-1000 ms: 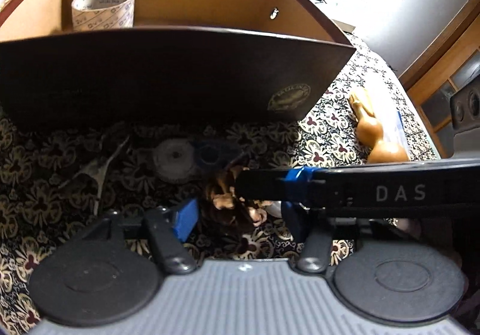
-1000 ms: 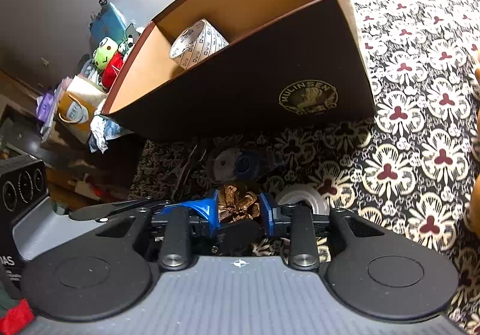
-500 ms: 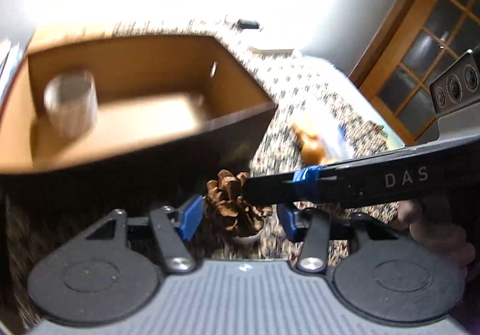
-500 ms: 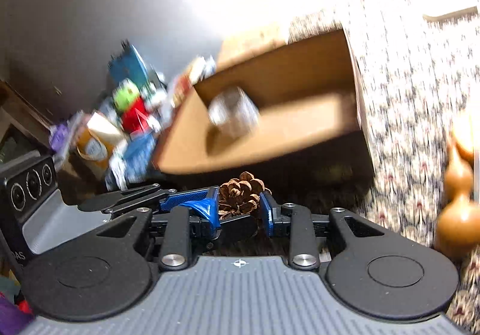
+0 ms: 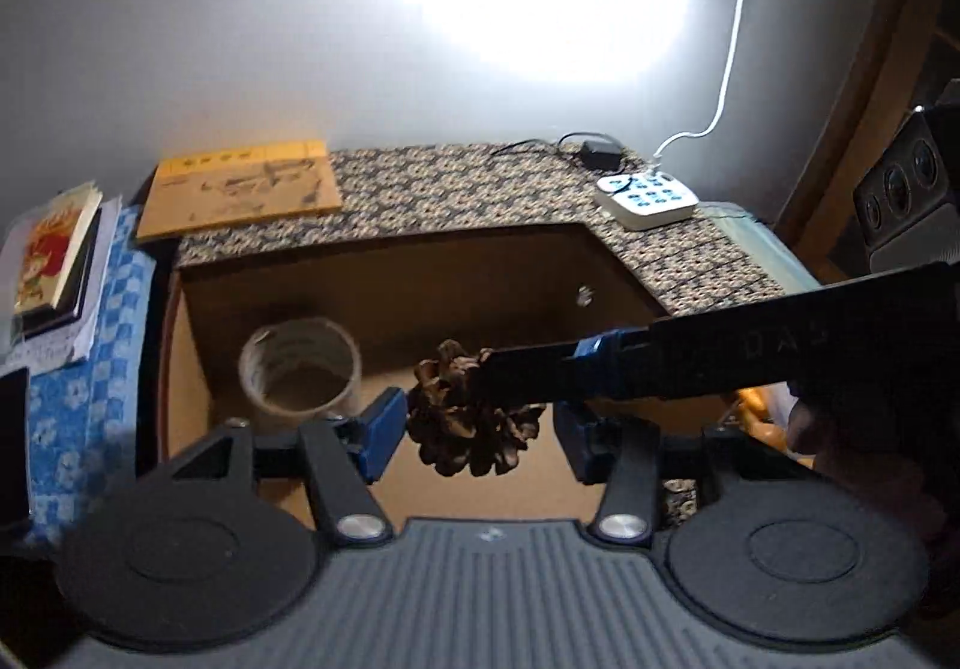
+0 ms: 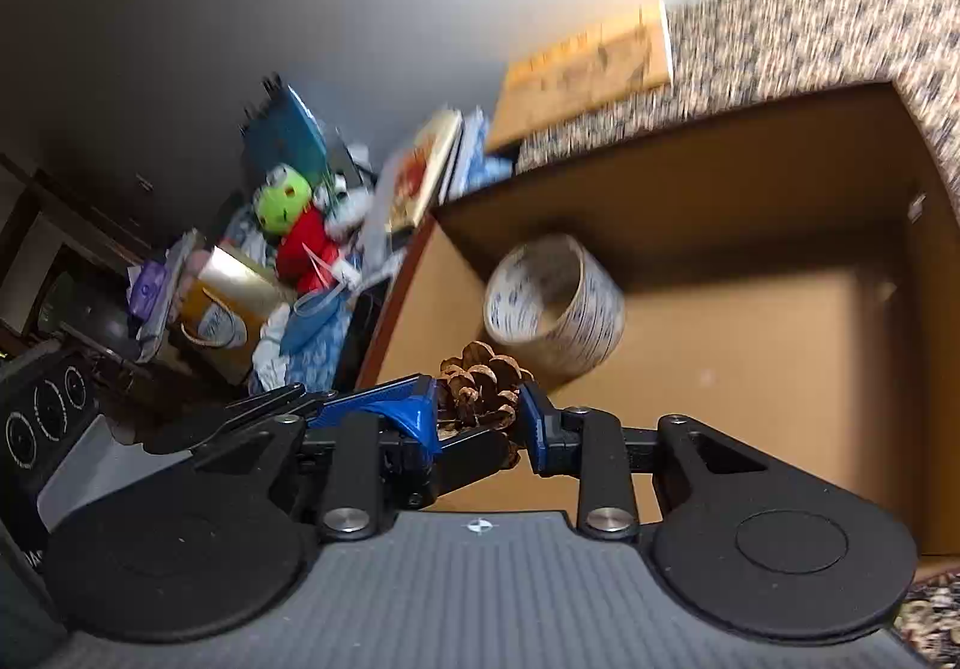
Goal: Organize rigid objects
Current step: 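Carry the pine cone into the box beside the tape roll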
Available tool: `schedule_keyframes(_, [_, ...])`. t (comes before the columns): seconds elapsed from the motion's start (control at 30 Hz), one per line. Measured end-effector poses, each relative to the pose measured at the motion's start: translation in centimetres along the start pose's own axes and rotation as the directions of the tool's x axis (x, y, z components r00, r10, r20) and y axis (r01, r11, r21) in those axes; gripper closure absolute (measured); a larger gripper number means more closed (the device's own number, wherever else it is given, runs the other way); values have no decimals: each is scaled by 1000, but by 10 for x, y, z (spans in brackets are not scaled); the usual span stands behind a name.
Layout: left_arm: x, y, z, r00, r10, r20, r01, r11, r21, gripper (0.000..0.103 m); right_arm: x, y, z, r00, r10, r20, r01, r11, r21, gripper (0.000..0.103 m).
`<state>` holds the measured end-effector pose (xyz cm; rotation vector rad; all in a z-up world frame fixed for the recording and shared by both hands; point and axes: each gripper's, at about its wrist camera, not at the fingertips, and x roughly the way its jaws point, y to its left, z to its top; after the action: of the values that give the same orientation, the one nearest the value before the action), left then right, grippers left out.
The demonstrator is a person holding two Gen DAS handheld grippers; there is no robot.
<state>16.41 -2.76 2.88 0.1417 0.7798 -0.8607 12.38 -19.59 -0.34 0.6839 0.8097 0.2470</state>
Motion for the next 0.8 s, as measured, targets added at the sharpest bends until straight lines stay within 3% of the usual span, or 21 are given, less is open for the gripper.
schedule_keyframes(0.23, [41, 39, -13, 984, 117, -137, -119, 993, -2, 53, 54, -15, 6, 985, 6, -172, 23, 986, 163, 91])
schedule_keyframes(0.33, [55, 48, -13, 971, 152, -187, -155, 988, -1, 53, 62, -19, 8, 980, 6, -197, 41, 971, 235, 91])
schedule_keyframes(0.43, [60, 44, -15, 956, 213, -200, -207, 977, 52, 53, 65, -24, 10, 976, 4, -216, 63, 952, 299, 91])
schedule_keyframes(0.57, [65, 41, -16, 947, 237, -217, -224, 971, 83, 42, 70, -33, 10, 967, 22, -255, 75, 928, 366, 90])
schedule_keyframes(0.8, [58, 35, -17, 936, 296, -190, -277, 953, 122, 30, 71, -33, 9, 966, 39, -254, 57, 931, 361, 90])
